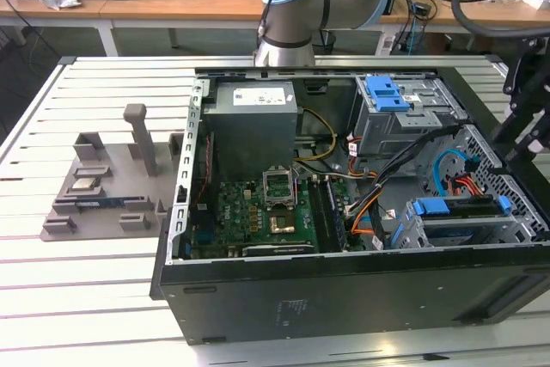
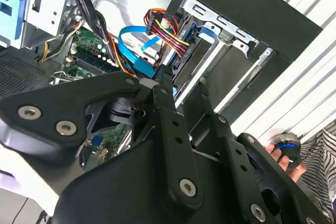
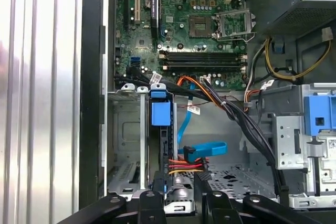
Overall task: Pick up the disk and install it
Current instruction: 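Insert the second disk wire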
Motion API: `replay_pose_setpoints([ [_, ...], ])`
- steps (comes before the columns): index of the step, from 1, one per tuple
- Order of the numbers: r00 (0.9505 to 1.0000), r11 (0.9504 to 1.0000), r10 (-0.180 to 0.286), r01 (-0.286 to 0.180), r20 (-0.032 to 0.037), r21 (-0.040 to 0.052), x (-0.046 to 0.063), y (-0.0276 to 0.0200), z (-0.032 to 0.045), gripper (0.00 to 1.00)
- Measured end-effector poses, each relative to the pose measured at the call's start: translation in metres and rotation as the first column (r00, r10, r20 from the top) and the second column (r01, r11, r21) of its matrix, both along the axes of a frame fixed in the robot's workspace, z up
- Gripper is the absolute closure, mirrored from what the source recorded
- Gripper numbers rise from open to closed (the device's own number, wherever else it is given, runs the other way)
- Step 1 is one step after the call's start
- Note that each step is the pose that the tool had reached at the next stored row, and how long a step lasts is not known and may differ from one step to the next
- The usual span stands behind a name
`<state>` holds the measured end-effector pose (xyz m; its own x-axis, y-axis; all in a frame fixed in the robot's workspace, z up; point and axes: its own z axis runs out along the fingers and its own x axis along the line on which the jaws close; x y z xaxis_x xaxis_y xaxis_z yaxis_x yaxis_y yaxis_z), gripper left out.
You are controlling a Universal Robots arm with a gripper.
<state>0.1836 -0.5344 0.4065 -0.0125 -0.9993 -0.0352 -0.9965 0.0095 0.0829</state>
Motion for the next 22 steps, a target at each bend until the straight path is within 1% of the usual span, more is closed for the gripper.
replay_pose_setpoints([
  [3, 1.0000, 1.0000, 0.001, -0.001, -0.0001, 0.0000, -0.003, 0.0010, -0.0057, 0.64],
  [4, 1.0000, 1.0000, 0.001, -0.001, 0.0000, 0.0001, -0.006, 0.0024, -0.0089, 0.64],
  [5, 1.0000, 1.0000, 0.002, -0.002, -0.0001, 0.0001, -0.010, 0.0049, -0.0130, 0.64],
  [6, 1.0000, 1.0000, 0.002, -0.002, 0.0000, -0.0001, -0.011, 0.0058, -0.0147, 0.64],
  [8, 0.9998, 0.9998, 0.020, -0.020, 0.0000, 0.0000, -0.013, 0.0066, -0.0254, 0.64],
  [9, 0.9998, 0.9998, 0.021, -0.021, -0.0001, 0.0002, -0.013, 0.0067, -0.0286, 0.64],
  [10, 0.9998, 0.9998, 0.021, -0.021, -0.0001, 0.0002, -0.013, 0.0067, -0.0299, 0.64],
  [13, 0.9998, 0.9998, 0.021, -0.021, 0.0000, 0.0001, -0.013, 0.0067, -0.0300, 0.64],
  [14, 0.9998, 0.9998, 0.021, -0.021, -0.0001, 0.0001, -0.013, 0.0067, -0.0300, 0.65],
  [17, 0.9998, 0.9998, 0.021, -0.021, 0.0000, 0.0002, -0.013, 0.0067, -0.0301, 0.84],
  [18, 0.9998, 0.9998, 0.021, -0.021, 0.0000, 0.0002, -0.013, 0.0067, -0.0301, 0.84],
  [19, 0.9998, 0.9998, 0.021, -0.021, 0.0000, -0.0002, -0.014, 0.0034, -0.0302, 0.84],
  [20, 0.9995, 0.9995, 0.032, -0.032, -0.0006, -0.0005, -0.015, -0.0054, -0.0386, 0.84],
  [21, 0.9992, 0.9992, 0.041, -0.041, -0.0007, -0.0002, -0.015, -0.0057, -0.0472, 0.84],
  [22, 0.9991, 0.9991, 0.042, -0.042, -0.0009, -0.0002, -0.015, -0.0057, -0.0520, 0.84],
])
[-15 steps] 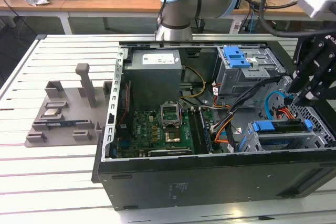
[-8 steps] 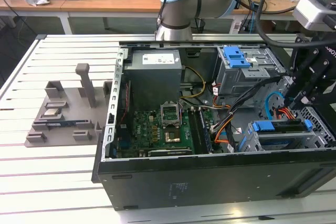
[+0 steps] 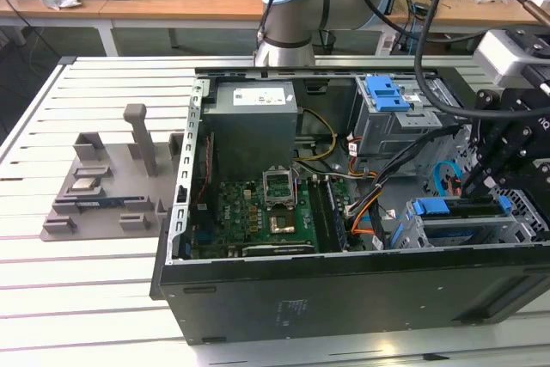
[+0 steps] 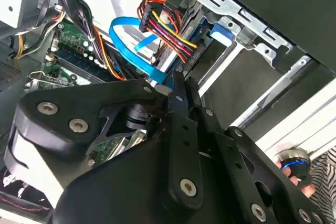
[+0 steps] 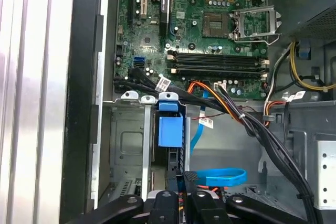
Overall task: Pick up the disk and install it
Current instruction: 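Insert the second disk wire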
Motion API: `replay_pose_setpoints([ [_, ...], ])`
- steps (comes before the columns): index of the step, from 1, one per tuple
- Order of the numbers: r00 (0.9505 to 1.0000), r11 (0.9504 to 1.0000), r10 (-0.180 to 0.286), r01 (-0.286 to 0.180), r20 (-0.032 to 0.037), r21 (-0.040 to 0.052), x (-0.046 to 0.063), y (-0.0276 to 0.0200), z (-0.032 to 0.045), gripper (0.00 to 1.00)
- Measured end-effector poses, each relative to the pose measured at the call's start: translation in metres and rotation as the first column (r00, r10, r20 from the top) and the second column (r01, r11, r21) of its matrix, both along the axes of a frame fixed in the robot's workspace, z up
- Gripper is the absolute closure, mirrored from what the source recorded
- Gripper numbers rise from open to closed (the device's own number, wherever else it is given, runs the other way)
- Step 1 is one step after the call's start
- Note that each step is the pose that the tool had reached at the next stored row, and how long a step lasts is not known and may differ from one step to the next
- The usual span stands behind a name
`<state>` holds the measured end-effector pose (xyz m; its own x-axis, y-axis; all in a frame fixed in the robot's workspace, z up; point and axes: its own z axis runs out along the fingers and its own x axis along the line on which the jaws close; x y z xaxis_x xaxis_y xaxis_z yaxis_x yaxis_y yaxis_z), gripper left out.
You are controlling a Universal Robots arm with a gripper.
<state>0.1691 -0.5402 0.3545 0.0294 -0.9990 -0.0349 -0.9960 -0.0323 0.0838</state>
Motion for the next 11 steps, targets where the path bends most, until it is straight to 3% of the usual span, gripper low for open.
replay_pose_setpoints([
  [11, 1.0000, 1.0000, 0.003, -0.003, -0.0002, 0.0000, 0.0028, -0.0021, -0.0105, 0.84],
])
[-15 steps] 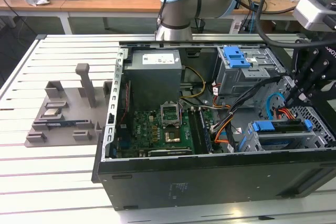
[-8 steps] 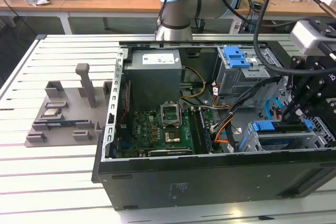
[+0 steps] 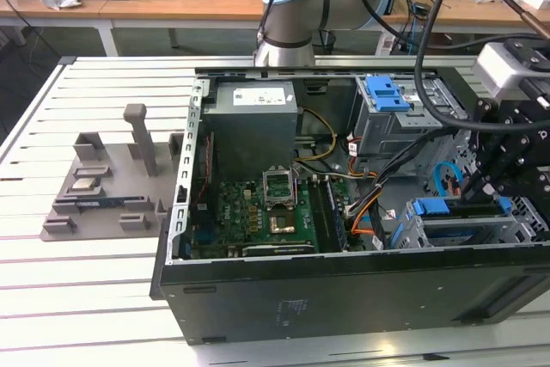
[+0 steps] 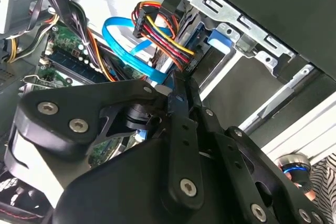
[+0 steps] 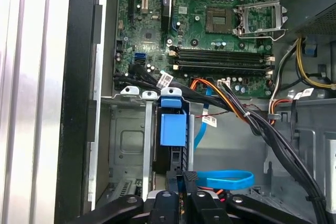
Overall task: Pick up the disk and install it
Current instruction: 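Insert the second disk wire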
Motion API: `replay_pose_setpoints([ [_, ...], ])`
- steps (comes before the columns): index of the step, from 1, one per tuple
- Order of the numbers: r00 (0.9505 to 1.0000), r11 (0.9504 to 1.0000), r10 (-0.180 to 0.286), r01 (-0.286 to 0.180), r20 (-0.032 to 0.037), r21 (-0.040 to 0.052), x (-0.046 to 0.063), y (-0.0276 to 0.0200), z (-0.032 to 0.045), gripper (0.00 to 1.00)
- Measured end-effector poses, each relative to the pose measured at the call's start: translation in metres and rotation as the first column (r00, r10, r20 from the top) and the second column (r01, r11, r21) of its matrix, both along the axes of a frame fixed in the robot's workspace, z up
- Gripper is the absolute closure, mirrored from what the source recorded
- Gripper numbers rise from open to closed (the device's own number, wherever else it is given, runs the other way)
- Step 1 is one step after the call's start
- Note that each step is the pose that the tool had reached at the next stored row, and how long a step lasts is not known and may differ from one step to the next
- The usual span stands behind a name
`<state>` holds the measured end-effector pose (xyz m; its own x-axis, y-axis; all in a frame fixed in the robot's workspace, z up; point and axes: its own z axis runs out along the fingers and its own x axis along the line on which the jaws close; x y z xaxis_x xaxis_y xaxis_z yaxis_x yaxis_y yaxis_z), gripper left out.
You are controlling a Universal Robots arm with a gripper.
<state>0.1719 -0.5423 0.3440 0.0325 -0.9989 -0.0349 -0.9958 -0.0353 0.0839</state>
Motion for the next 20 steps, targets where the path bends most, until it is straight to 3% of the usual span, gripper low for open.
replay_pose_setpoints([
  [11, 1.0000, 1.0000, 0.000, 0.000, 0.0000, 0.0003, 0.000, -0.0009, -0.0043, 0.83],
  [12, 1.0000, 1.0000, 0.000, 0.000, 0.0000, 0.0011, 0.000, -0.0009, -0.0045, 0.76],
  [18, 1.0000, 1.0000, 0.000, 0.000, 0.0000, 0.0001, 0.000, 0.0003, 0.0184, 0.76],
  [20, 1.0000, 1.0000, 0.000, 0.000, 0.0000, 0.0002, 0.000, 0.0032, 0.0304, 0.76],
])
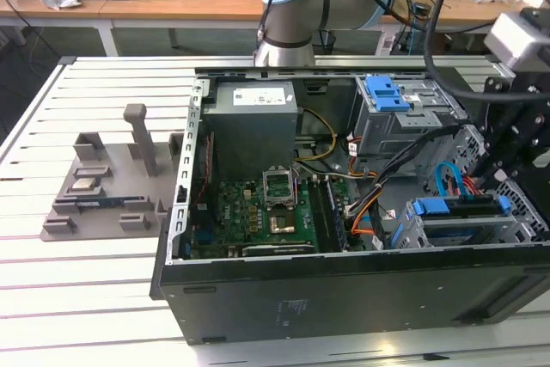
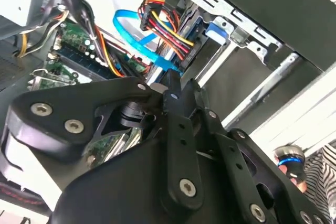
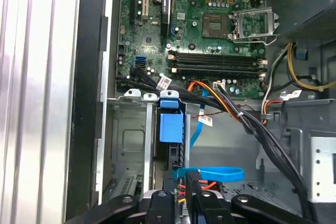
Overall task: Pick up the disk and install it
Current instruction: 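Insert the second disk wire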
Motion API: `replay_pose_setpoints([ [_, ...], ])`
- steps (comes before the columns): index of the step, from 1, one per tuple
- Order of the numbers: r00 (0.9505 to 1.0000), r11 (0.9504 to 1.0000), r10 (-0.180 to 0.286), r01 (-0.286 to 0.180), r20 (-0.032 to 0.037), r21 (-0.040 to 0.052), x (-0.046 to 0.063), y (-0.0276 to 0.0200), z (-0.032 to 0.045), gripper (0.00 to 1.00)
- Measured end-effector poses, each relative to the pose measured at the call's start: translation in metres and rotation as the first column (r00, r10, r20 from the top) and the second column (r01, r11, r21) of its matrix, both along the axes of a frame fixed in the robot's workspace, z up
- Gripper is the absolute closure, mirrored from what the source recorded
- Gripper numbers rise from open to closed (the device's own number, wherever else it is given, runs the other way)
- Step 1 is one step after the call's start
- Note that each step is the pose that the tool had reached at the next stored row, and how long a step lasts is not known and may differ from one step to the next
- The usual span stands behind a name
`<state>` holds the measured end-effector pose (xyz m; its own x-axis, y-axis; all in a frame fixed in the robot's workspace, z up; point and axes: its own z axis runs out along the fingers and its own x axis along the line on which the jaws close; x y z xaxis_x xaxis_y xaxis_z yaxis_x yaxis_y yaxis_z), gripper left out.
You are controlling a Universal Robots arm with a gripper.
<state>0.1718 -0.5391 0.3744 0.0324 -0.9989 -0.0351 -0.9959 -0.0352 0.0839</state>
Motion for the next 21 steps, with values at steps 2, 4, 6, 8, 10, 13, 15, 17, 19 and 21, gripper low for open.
replay_pose_setpoints([
  [2, 1.0000, 1.0000, 0.000, 0.000, 0.0000, -0.0002, 0.000, 0.0018, 0.0099, 0.84],
  [4, 1.0000, 1.0000, 0.000, 0.000, 0.0000, -0.0003, 0.000, 0.0029, 0.0196, 0.89],
  [6, 1.0000, 1.0000, 0.000, 0.000, 0.0000, -0.0003, 0.000, 0.0044, 0.0339, 0.89],
  [8, 1.0000, 1.0000, 0.000, 0.000, 0.0000, -0.0002, 0.000, 0.0048, 0.0430, 0.89],
  [10, 1.0000, 1.0000, 0.000, 0.000, 0.0000, -0.0003, 0.000, 0.0048, 0.0477, 0.89],
  [13, 1.0000, 1.0000, 0.000, 0.000, 0.0000, -0.0002, 0.000, 0.0048, 0.0572, 0.89],
  [15, 1.0000, 1.0000, 0.000, 0.000, 0.0000, -0.0004, 0.000, 0.0048, 0.0670, 0.89],
  [17, 1.0000, 1.0000, 0.000, 0.000, 0.0000, -0.0002, 0.000, 0.0048, 0.0747, 0.89],
  [19, 1.0000, 1.0000, 0.000, 0.000, 0.0000, -0.0001, 0.000, 0.0048, 0.0846, 0.89],
  [21, 1.0000, 1.0000, 0.000, 0.000, 0.0000, -0.0002, 0.000, 0.0047, 0.1034, 0.89],
])
